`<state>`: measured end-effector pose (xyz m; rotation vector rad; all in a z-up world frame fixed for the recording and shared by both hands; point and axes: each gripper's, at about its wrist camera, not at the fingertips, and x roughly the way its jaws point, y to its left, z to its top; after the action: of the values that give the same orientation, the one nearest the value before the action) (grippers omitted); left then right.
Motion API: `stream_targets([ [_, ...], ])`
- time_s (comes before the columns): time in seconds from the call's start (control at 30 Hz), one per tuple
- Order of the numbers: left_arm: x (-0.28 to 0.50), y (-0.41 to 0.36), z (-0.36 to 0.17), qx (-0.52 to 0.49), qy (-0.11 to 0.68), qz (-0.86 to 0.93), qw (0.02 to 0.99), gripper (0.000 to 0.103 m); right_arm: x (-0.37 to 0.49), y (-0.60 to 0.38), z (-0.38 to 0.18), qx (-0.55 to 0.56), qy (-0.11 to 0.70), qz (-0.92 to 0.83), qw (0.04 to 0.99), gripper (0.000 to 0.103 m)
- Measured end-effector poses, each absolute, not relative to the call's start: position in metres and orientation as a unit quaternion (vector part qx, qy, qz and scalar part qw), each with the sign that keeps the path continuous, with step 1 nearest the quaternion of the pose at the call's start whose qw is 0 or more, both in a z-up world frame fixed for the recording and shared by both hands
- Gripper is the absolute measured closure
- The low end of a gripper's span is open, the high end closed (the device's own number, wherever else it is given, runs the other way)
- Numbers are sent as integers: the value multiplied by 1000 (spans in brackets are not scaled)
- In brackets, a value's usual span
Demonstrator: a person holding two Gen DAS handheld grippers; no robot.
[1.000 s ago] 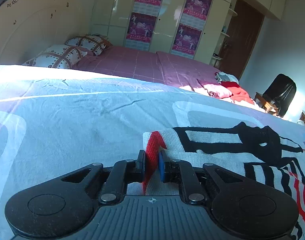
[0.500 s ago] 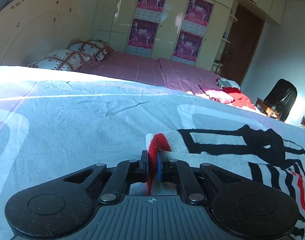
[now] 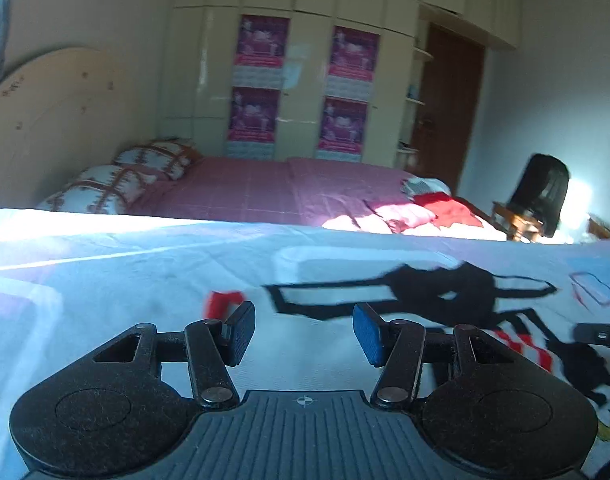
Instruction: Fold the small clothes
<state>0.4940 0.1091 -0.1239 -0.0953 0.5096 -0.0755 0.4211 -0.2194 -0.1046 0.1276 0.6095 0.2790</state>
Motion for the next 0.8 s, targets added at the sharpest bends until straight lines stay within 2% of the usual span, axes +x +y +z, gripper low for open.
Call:
stream_targets([
  [0.07,495,86,-136,-13,267,-47,962,49,423,-195,-111,37,311,166,935,87],
  [0.13,496,74,-160,19,316,-49,947,49,428,-180,-126,-21,345,141,928,89],
  [0.23,487,90,-158,-7,306,-51,951,49,430,-191,-125,-6,349,121,929,95],
  [0.3,482,98,-158,3,303,-41,952,49,426,-194,-120,-29,348,103,931,95],
  [0.63,469,104,-155,1,297,-34,954,49,412,-224,-121,1,349,92,933,95],
  [0.7,469,103,-148,3,285,-40,958,48,407,-224,-112,2,339,86,937,85],
  [0.8,472,101,-149,-5,300,-48,953,49,400,-230,-108,16,327,93,940,86],
])
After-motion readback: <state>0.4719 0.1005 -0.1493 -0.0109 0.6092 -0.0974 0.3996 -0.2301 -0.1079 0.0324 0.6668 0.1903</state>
